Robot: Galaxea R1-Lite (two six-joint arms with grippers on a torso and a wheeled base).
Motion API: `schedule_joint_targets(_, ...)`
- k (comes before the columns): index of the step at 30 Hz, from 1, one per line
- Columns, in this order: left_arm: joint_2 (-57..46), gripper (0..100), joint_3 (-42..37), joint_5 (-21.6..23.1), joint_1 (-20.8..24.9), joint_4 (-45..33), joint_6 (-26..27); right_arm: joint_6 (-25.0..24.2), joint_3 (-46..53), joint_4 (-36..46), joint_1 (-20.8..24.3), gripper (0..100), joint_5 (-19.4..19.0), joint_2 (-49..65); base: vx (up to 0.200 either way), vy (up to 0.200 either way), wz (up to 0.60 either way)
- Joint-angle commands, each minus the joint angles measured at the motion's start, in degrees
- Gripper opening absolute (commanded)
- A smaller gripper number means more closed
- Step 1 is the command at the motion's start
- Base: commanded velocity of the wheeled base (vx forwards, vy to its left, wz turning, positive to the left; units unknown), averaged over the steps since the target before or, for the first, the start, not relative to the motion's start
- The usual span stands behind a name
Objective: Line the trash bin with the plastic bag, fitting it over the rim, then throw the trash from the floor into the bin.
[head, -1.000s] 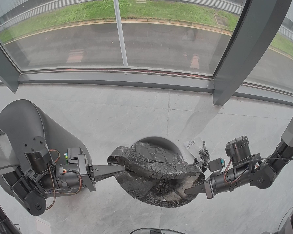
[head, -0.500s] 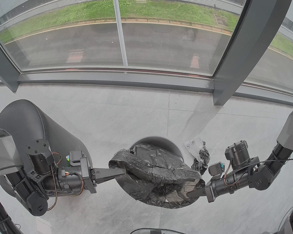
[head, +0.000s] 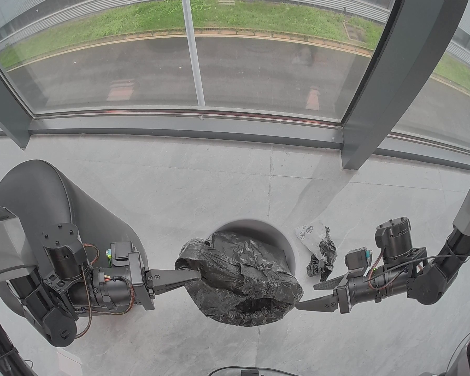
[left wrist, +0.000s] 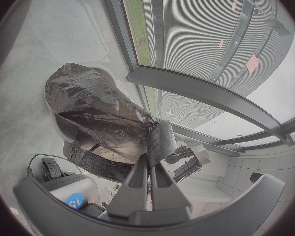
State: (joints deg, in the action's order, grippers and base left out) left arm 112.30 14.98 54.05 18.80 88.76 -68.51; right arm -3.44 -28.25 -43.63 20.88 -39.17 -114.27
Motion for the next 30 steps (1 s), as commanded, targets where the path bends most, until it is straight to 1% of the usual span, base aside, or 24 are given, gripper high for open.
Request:
schedule_joint_targets(1,-0.06,0,0.05,0.00,0.01,0.01,-0.04,0.01,-0.41,-0.23,-0.93,100,1.20,5.82,0.000,0.000,0.00)
schedule_joint_targets(3,-0.06,0,0.13,0.09,0.01,0.01,0.04,0.01,-1.90,-0.23,-0.58,100,3.75,6.87,0.000,0.000,0.00)
schedule_joint_targets(7,0.02,0,0.22,0.09,0.27,0.10,0.04,0.19,-7.35,0.04,3.11,100,13.59,6.61,0.000,0.000,0.00)
schedule_joint_targets(8,0.02,0,0.22,0.09,0.27,0.10,0.04,0.19,-7.35,0.04,3.11,100,13.59,6.61,0.000,0.000,0.00)
schedule_joint_targets(9,0.02,0,0.22,0.09,0.27,0.10,0.04,0.19,-9.37,0.21,5.13,100,17.28,5.55,0.000,0.000,0.00)
schedule_joint_targets(10,0.11,0,0.22,0.09,0.27,0.10,0.04,0.45,-10.60,0.21,7.24,100,19.48,3.97,0.000,0.000,0.00)
schedule_joint_targets(12,0.11,0,0.22,0.09,0.27,0.10,0.04,0.54,-10.69,0.21,7.42,100,19.57,3.88,0.000,0.000,0.00)
schedule_joint_targets(13,0.02,0,0.22,0.09,0.27,0.10,0.04,0.80,-12.71,0.30,10.41,100,20.36,1.51,0.000,0.000,0.00)
schedule_joint_targets(16,0.02,0,0.13,0.09,0.45,0.10,0.04,1.24,-15.44,0.30,11.72,100,20.45,-0.60,0.000,0.000,0.00)
schedule_joint_targets(19,0.11,0,0.13,0.09,0.54,0.01,0.04,2.47,-15.52,0.30,13.13,100,20.45,-0.42,0.000,0.000,0.00)
schedule_joint_targets(24,0.20,0,0.13,0.09,0.54,0.01,0.04,5.28,-12.71,0.21,13.66,100,21.15,1.16,0.000,0.000,0.00)
schedule_joint_targets(26,0.20,0,0.13,0.09,0.54,0.10,0.04,5.72,-11.74,0.21,13.66,100,21.94,1.77,0.000,0.000,0.00)
schedule_joint_targets(27,0.20,0,0.13,0.09,0.54,0.10,0.04,6.78,-9.99,-0.05,13.66,100,23.17,2.74,0.000,0.000,0.00)
schedule_joint_targets(28,0.20,0,0.13,0.09,0.54,0.10,0.04,6.78,-9.99,-0.05,13.66,100,23.17,2.74,0.000,0.000,0.00)
schedule_joint_targets(30,0.20,0,0.13,0.09,0.54,0.01,0.04,9.41,-7.70,-0.49,13.66,100,24.40,4.15,0.000,0.000,0.00)
